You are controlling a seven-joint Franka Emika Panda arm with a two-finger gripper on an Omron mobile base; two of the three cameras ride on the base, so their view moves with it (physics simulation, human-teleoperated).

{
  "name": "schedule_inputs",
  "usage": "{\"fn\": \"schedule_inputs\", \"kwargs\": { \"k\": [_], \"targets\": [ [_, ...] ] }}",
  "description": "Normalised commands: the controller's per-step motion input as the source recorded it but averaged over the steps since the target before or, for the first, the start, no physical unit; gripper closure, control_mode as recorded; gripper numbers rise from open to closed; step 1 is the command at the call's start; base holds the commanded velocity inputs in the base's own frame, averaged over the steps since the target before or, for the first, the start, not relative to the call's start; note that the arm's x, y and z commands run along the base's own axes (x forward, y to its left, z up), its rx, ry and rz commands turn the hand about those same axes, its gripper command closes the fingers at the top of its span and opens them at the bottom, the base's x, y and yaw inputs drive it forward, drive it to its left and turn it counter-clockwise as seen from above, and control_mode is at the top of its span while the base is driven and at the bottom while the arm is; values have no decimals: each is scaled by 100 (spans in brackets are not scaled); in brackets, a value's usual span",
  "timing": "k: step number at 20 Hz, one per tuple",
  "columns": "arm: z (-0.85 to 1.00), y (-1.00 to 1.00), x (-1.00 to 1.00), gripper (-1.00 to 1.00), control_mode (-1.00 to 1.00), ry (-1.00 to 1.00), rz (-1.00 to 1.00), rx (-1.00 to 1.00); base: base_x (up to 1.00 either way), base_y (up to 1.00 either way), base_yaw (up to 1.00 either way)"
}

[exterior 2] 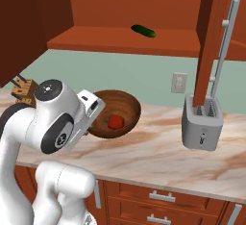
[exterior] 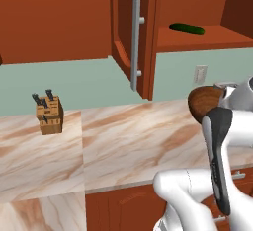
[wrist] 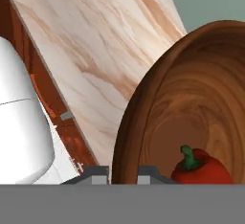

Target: Pick the bell pepper from the cabinet and place it in the bowl. Then pick the bowl and place it in the sink. Then turn on the sink facuet.

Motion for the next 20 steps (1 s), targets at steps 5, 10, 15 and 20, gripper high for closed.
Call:
{"fn": "schedule_inputs", "kwargs": {
  "k": [5,10,15,20],
  "targets": [
    [17,8,-19,100,-100,0,17,-17,0,0,0],
    [0,11,-10,100,-100,2,7,-8,0,0,0],
    [-1,0,-19,100,-100,3,0,0,0,0,0],
    [-1,0,-16,100,100,0,0,0,-67,-7,0]
  ]
}}
